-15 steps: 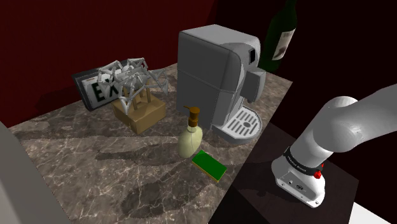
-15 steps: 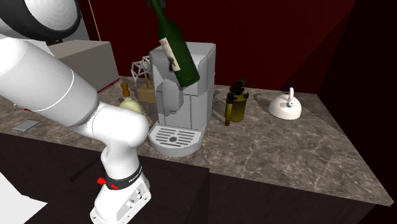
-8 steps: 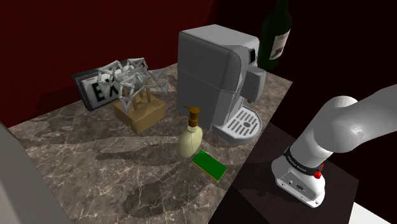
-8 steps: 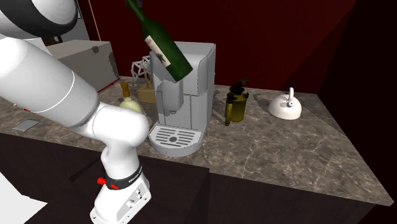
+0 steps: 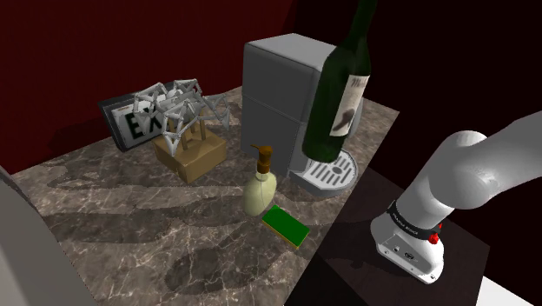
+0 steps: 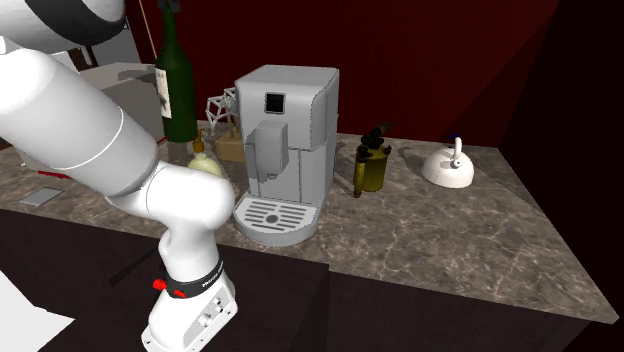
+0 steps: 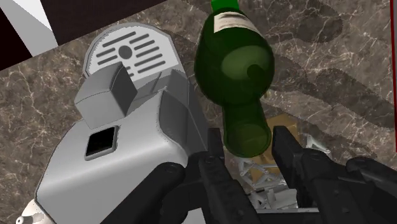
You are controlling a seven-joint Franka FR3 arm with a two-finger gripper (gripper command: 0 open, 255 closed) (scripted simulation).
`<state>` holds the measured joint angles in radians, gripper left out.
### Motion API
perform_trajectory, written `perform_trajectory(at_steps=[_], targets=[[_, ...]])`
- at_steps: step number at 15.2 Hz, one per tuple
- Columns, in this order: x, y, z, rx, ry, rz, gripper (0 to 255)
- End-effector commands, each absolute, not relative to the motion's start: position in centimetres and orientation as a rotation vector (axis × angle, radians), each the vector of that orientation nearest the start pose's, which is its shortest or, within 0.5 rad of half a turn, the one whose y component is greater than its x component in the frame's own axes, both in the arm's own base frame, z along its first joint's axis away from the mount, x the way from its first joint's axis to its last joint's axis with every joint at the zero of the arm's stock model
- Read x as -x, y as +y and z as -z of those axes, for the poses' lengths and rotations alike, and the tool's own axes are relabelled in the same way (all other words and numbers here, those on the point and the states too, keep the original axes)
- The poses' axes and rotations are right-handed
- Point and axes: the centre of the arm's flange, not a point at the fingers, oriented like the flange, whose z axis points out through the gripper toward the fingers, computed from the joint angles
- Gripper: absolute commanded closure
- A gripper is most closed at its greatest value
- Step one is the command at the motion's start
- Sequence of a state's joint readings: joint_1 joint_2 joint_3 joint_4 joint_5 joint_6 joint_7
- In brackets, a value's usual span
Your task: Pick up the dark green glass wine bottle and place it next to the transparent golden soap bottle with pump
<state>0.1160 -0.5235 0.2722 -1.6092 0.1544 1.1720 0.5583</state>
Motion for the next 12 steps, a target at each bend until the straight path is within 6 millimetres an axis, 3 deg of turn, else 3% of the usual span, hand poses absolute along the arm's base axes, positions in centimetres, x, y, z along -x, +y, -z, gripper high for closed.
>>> perform_trajectory(at_steps=[1,12], targets=[[-26.6,21.5,-79.1,3.099,0.213,0.088,255],[-24.4,35.9,-79.1,3.098,0.213,0.088,255]])
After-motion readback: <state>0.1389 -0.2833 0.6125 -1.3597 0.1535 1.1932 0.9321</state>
